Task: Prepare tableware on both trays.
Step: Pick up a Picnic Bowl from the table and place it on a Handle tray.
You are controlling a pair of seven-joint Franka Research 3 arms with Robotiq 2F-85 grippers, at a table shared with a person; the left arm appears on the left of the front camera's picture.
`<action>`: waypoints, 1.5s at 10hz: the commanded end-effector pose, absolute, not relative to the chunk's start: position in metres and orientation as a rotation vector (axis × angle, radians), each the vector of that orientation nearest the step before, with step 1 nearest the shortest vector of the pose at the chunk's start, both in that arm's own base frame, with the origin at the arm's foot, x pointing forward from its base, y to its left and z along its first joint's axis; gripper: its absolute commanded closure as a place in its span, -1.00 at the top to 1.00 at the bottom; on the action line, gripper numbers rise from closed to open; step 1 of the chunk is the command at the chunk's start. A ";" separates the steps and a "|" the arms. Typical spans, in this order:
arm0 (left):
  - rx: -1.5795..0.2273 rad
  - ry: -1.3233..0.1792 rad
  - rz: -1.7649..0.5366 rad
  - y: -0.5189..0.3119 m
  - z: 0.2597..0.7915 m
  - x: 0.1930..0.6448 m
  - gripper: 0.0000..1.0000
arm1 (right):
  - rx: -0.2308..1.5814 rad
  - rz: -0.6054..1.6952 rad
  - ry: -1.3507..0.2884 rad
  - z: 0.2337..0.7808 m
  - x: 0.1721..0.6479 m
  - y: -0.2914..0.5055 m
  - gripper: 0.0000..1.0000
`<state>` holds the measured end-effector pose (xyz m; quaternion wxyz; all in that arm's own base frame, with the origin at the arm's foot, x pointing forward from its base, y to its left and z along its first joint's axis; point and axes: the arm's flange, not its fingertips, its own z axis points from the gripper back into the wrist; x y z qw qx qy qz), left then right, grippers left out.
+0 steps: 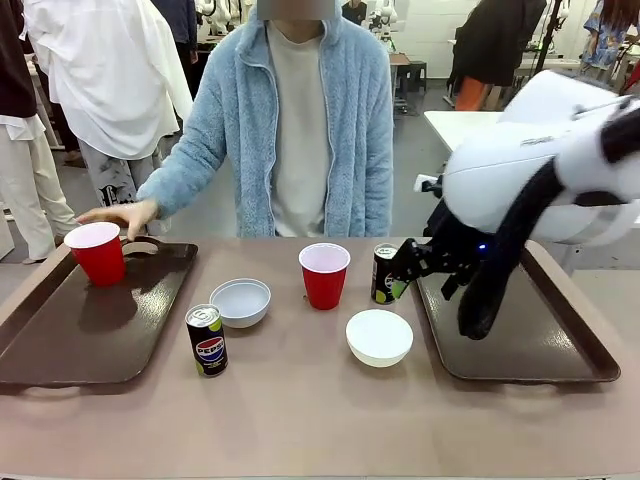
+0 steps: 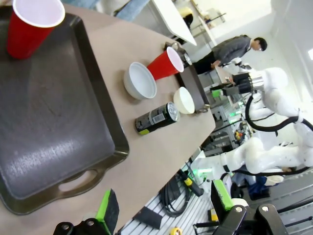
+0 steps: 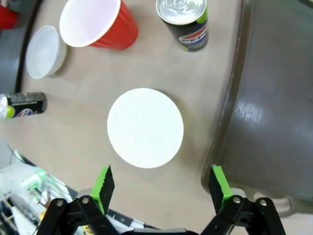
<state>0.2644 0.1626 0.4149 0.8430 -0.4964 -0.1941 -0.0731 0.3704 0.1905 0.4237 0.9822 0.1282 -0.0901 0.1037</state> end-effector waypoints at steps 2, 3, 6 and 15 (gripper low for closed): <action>-1.062 -0.419 -0.155 0.163 0.416 0.265 1.00 | 0.147 0.169 -0.131 0.398 0.405 0.227 1.00; -1.062 -0.419 -0.155 0.163 0.416 0.265 1.00 | 0.112 0.158 -0.124 0.387 0.407 0.233 1.00; -1.062 -0.419 -0.155 0.163 0.416 0.265 1.00 | 0.041 0.134 -0.099 0.366 0.413 0.235 1.00; -1.062 -0.419 -0.155 0.163 0.416 0.265 1.00 | 0.038 0.115 -0.057 0.348 0.417 0.229 -1.00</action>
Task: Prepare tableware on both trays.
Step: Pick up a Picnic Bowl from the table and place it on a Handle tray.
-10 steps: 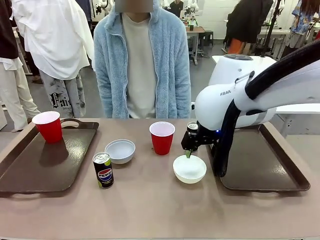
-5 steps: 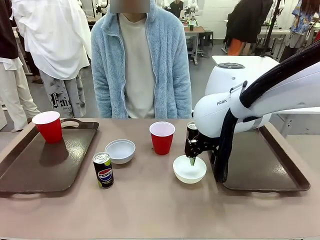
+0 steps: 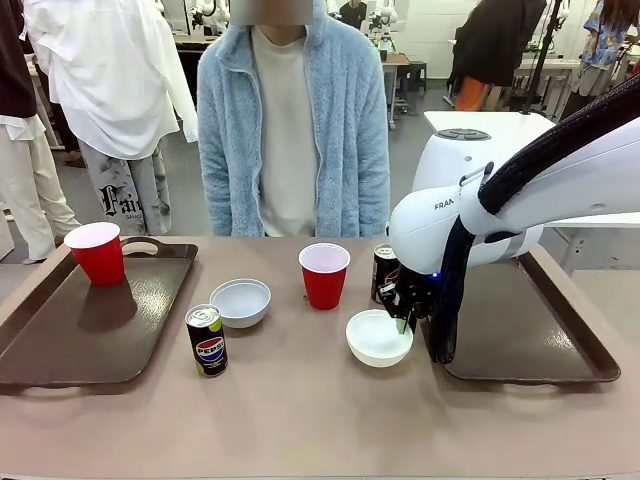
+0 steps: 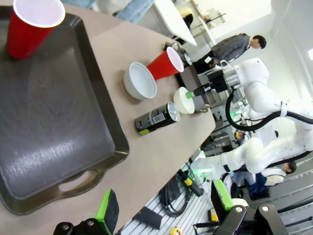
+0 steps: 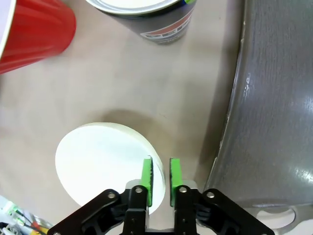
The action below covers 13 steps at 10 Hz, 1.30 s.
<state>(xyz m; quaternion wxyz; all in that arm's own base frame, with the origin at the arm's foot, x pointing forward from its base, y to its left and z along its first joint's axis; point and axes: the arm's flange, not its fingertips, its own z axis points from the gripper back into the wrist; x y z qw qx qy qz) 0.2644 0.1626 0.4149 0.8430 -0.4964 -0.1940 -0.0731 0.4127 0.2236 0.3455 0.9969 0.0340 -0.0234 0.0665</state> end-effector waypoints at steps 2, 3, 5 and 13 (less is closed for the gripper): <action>-1.062 -0.419 -0.155 0.163 0.416 0.265 1.00 | 0.046 0.118 -0.054 0.355 0.416 0.227 -1.00; -1.062 -0.419 -0.155 0.163 0.416 0.265 1.00 | 0.081 0.128 -0.034 0.361 0.412 0.226 -1.00; -1.062 -0.419 -0.155 0.163 0.416 0.265 1.00 | 0.100 0.164 -0.046 0.394 0.384 0.224 -1.00; -1.062 -0.419 -0.155 0.163 0.416 0.265 1.00 | 0.135 0.000 -0.259 0.497 0.394 0.069 -1.00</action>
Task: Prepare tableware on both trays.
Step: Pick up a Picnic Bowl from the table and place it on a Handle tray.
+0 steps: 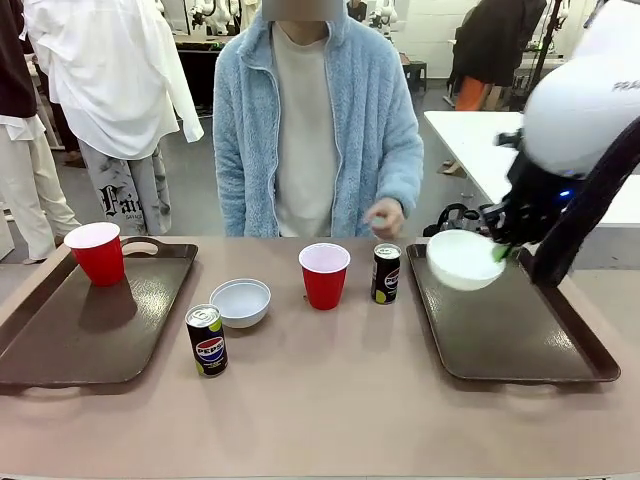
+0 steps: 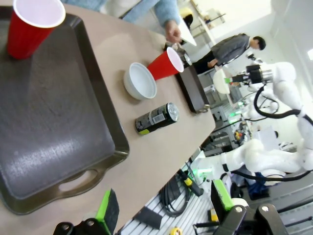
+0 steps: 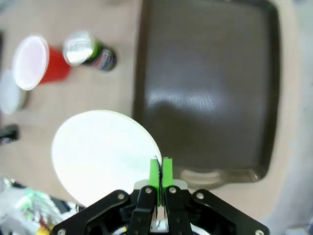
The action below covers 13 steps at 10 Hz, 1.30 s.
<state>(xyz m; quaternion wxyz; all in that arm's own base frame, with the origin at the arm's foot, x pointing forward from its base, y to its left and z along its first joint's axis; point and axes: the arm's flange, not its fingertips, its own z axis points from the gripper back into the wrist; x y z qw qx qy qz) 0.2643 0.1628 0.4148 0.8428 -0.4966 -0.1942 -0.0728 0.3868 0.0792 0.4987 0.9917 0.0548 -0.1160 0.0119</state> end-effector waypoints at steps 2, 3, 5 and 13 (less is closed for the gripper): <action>-1.062 -0.419 -0.155 0.163 0.416 0.265 1.00 | 0.168 -0.049 -0.275 0.499 0.409 0.046 -1.00; -1.062 -0.419 -0.155 0.163 0.416 0.265 1.00 | 0.165 -0.067 -0.273 0.493 0.416 0.041 -1.00; -1.062 -0.419 -0.155 0.163 0.416 0.265 1.00 | 0.114 -0.104 -0.233 0.465 0.428 0.039 -1.00; -1.062 -0.419 -0.155 0.163 0.416 0.265 1.00 | -0.090 0.064 -0.022 0.470 0.281 0.032 -1.00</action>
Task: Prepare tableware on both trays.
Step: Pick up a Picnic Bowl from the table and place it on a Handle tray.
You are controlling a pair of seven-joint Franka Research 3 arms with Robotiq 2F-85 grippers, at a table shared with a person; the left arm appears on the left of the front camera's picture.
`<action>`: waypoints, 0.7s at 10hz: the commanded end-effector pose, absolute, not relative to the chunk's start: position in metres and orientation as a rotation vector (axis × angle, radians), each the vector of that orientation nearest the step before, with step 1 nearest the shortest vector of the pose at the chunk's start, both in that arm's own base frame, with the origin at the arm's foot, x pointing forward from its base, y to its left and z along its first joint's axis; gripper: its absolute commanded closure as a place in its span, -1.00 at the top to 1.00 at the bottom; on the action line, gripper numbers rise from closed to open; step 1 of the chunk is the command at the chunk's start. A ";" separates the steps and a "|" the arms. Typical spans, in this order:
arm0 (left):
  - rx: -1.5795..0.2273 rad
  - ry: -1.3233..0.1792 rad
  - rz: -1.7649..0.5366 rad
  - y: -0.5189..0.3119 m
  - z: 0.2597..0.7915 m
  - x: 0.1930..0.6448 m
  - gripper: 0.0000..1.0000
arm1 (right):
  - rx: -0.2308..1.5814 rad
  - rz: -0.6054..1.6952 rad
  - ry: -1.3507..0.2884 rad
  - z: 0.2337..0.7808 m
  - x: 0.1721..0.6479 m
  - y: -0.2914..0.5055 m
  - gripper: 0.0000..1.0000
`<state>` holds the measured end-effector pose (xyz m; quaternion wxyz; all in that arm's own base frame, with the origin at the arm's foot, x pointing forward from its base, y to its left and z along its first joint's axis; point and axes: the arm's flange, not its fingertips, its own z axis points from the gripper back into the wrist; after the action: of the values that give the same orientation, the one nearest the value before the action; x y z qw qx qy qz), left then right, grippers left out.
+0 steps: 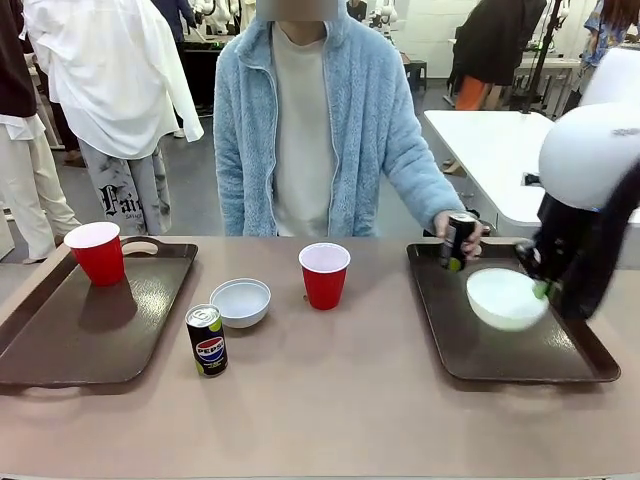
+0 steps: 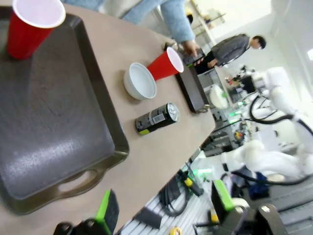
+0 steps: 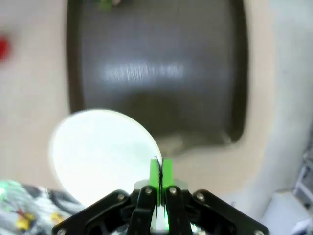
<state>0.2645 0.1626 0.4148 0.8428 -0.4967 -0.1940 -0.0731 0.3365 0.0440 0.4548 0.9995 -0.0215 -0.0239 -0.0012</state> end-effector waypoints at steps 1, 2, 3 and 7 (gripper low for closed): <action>-1.062 -0.419 -0.155 0.163 0.416 0.265 1.00 | -0.093 0.054 -0.027 0.473 0.272 0.029 -1.00; -1.062 -0.419 -0.155 0.163 0.416 0.265 1.00 | -0.085 0.043 -0.032 0.473 0.272 0.029 -1.00; -1.062 -0.419 -0.155 0.163 0.416 0.265 1.00 | -0.078 0.037 -0.030 0.471 0.274 0.030 -1.00; -1.062 -0.419 -0.155 0.163 0.416 0.265 1.00 | -0.050 0.007 -0.061 0.466 0.295 0.032 -1.00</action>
<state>0.2645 0.1627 0.4149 0.8427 -0.4968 -0.1941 -0.0730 0.2940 0.0338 0.4840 0.9994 -0.0299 -0.0115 0.0095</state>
